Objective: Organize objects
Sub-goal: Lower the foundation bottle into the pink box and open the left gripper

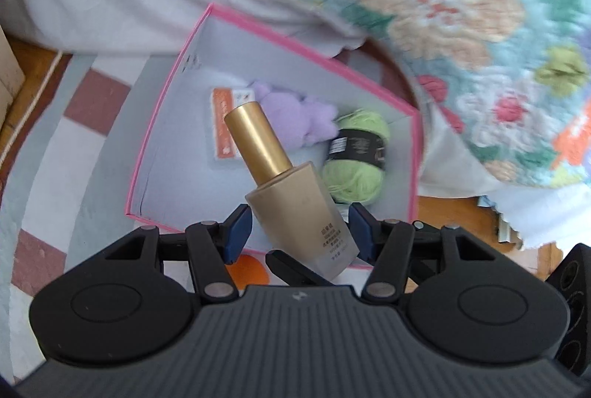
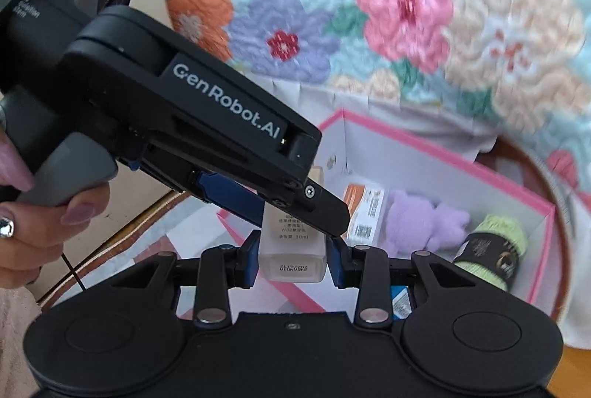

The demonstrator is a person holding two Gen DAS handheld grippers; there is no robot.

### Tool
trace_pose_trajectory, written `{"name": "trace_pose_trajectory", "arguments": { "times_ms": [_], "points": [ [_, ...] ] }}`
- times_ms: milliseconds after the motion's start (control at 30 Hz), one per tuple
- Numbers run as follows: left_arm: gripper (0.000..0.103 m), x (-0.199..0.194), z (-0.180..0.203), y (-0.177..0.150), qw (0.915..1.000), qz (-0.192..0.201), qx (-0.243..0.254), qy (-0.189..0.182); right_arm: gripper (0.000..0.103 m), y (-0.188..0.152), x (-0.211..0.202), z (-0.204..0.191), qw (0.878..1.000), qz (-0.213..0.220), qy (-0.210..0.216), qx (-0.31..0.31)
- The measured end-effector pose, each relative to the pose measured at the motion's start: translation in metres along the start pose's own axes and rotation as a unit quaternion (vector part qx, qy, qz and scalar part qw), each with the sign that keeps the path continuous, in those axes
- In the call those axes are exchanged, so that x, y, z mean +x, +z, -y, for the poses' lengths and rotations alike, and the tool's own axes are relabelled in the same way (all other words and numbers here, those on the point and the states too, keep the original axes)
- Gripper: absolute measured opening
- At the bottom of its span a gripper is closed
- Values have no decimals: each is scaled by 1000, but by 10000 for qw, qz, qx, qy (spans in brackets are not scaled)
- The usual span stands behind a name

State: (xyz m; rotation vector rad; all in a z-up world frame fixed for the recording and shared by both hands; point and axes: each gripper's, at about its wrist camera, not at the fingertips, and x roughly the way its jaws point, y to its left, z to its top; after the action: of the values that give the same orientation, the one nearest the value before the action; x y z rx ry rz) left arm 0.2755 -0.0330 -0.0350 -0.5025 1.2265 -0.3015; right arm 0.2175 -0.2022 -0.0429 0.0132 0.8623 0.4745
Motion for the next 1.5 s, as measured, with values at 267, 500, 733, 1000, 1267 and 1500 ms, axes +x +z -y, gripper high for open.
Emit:
{"name": "trace_pose_trajectory", "arguments": {
  "times_ms": [267,500,733,1000,1267,1500],
  "points": [
    [56,56,-2,15,9963,-594,-283,549,41,-9,43,51,9913,-571,645,1000],
    [56,72,-11,15,9934,-665,-492,791,41,-7,69,65,9821,-985,982,1267],
    [56,90,-22,26,9914,-765,-600,877,41,4,101,78,9721,-1542,1125,1364],
    [55,103,-34,23,9896,-946,-594,904,40,-5,123,68,9681,-1943,1016,1210],
    [52,105,-42,24,9922,-839,-625,672,41,-2,127,63,9722,-2012,585,1048],
    [52,90,-41,22,9961,-571,-420,525,50,-8,125,46,9787,-1969,-334,479]
  ]
}}
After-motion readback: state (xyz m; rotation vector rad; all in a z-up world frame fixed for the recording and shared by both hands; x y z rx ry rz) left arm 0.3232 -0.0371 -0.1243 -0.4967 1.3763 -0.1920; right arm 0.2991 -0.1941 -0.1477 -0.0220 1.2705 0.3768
